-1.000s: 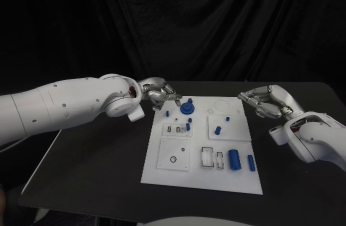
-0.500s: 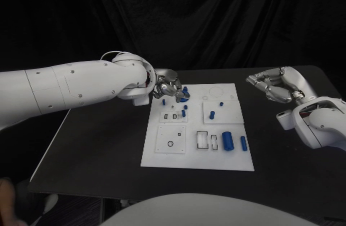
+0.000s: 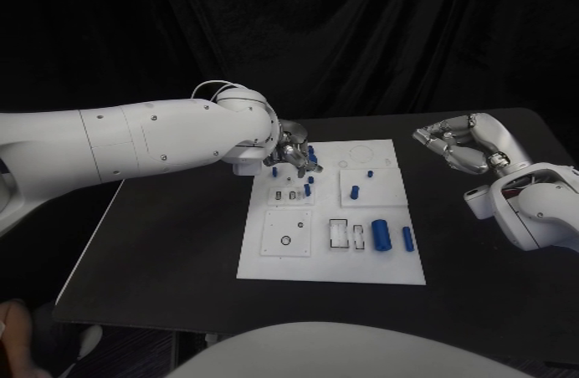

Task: Assemble the parts on the task board

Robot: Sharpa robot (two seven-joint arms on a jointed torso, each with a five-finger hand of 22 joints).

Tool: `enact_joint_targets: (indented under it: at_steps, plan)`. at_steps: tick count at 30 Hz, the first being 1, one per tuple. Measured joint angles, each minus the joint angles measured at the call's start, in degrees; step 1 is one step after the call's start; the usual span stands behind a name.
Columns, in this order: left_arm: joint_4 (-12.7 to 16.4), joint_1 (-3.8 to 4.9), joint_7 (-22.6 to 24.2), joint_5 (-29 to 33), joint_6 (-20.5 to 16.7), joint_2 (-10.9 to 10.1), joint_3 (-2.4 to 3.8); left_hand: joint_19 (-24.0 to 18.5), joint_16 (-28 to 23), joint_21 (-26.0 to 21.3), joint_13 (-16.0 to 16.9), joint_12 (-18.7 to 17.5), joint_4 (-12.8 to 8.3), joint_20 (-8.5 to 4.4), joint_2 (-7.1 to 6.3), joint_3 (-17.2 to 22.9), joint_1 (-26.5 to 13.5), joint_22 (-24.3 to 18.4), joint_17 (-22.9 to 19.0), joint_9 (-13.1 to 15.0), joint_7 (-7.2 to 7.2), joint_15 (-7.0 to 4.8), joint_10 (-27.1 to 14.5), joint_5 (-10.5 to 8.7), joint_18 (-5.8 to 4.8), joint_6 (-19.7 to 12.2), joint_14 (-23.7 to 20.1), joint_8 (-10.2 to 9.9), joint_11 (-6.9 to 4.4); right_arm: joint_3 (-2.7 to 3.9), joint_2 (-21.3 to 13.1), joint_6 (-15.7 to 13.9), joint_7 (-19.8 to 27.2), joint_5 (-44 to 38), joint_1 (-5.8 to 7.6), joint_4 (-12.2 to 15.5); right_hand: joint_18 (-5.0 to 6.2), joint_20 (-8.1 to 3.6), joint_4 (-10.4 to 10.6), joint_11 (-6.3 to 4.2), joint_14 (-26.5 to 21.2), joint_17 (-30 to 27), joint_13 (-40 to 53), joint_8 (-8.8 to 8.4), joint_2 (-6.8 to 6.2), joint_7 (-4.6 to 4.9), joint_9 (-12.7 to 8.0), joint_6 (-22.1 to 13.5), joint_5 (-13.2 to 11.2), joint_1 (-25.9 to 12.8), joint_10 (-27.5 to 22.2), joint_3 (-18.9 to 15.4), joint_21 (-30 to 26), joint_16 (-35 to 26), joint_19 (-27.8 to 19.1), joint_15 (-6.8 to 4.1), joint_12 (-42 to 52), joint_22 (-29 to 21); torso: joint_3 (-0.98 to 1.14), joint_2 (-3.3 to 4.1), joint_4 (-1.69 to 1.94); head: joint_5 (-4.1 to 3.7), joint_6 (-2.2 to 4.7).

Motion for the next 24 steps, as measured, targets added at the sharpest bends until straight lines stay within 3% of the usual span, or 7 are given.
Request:
enact_joint_targets:
  at_steps: [3, 12, 19, 24]
  plan:
    - [-0.2, -0.10, -1.8, -0.1, 0.5, 0.6, 0.00, 0.0, 0.0, 0.2, 0.0, 0.0, 0.0, -0.01, 0.00, 0.0, 0.0, 0.2, 0.0, 0.1, 0.00, 0.00, 0.2, 0.09, 0.01, 0.0, 0.0, -0.3, -0.20, 0.00, 0.0, 0.0, -0.5, -0.3, 0.00, 0.0, 0.00, 0.00, 0.0, 0.00, 0.0, 0.0, -0.1, 0.00, 0.06, 0.00, 0.0, 0.0, 0.3, 0.1, 0.0, -0.3, 0.0, 0.0, 0.0, 0.00, 0.0, 0.0, 0.11, 0.20, -0.17, 0.15, 0.00]
    - [-1.8, -1.20, -4.8, -0.3, 0.8, 1.2, -0.01, 0.0, 0.0, 0.2, 0.0, 0.0, 0.0, -0.01, 0.00, 0.0, 0.0, -0.2, 0.0, 0.3, -0.20, 0.00, 0.2, 0.15, 0.01, 0.2, 0.0, -1.3, -0.20, -0.01, 0.0, 0.1, -1.4, -1.1, -0.02, 0.2, -0.01, 0.00, 0.0, 0.01, 0.0, 0.0, -0.2, 0.00, -0.17, 0.00, -0.1, 0.0, 0.6, 0.3, 0.0, -0.3, 0.0, 0.0, 0.0, 0.00, 0.0, 0.0, 0.10, 0.39, -0.42, 0.03, 0.00]
    - [-3.4, -2.45, -5.1, -0.4, 0.2, 1.7, -0.01, 0.0, 0.0, -0.3, 0.0, 0.0, -0.5, -0.01, 0.21, 0.5, 0.2, -1.1, 0.0, 0.4, -0.18, 0.01, 0.2, 0.99, 0.02, 0.2, 0.0, -4.5, -0.20, 0.00, 0.0, 0.1, -2.1, -1.6, -0.02, 0.2, -0.01, 0.00, 0.0, 0.01, 0.0, -0.2, -0.4, 0.00, -0.40, 0.00, -0.1, 0.0, 1.0, 0.5, 0.0, -0.3, 0.0, 0.0, 0.0, 0.00, 0.0, 0.0, 0.05, 0.48, -0.69, 0.54, 0.00]
    - [-3.9, -3.16, -4.3, -0.4, -0.7, 2.0, -0.01, 0.0, 0.0, -0.6, 0.0, 0.0, -0.7, -0.01, -0.04, 0.7, 0.6, -1.4, 0.0, 0.4, 0.02, 0.01, 0.2, 1.42, 0.02, 0.4, 0.0, -5.7, -0.20, 0.00, 0.0, 0.2, -2.4, -1.8, -0.02, 0.3, -0.01, 0.00, 0.0, 0.01, 0.0, -0.2, -0.5, 0.00, -0.40, 0.00, -0.1, 0.0, 1.0, 0.5, 0.0, -0.3, 0.0, 0.0, 0.0, 0.00, 0.1, 0.0, 0.04, 0.60, -0.70, 0.38, 0.00]
